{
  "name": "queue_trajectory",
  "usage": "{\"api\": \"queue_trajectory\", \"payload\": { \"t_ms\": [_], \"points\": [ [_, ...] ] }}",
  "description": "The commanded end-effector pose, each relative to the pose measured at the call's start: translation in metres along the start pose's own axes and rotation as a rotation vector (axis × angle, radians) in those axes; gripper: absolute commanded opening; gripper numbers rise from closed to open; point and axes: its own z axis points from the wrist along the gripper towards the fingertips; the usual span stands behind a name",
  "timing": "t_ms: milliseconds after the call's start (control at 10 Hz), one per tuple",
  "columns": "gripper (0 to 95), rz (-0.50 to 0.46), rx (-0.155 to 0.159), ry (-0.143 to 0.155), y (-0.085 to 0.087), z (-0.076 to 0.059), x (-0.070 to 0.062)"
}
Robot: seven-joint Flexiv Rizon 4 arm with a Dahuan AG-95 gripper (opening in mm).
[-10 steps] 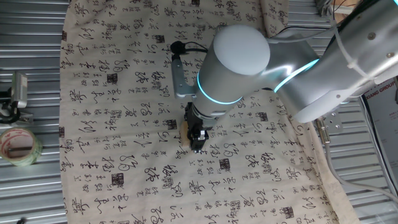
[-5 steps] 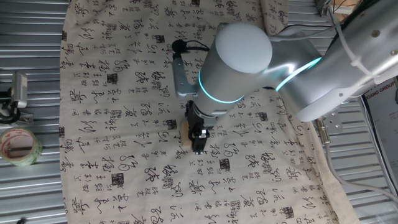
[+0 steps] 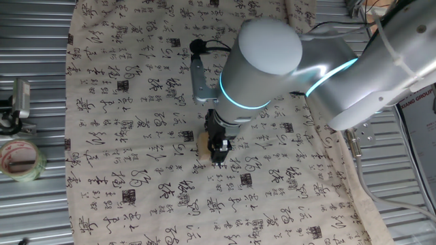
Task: Hold a small block with the gripper and sweep it from left to right on the table
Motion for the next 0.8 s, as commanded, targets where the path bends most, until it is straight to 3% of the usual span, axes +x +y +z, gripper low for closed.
{"api": "queue_trajectory", "payload": {
  "t_ms": [100,600,800],
  "points": [
    [76.0,-0.002,-0.004,0.003,0.000,-0.003,0.000],
    [76.0,0.010,0.012,0.013,0.002,-0.019,0.002],
    [76.0,0.012,0.019,-0.019,0.002,-0.026,0.003]
  ]
}}
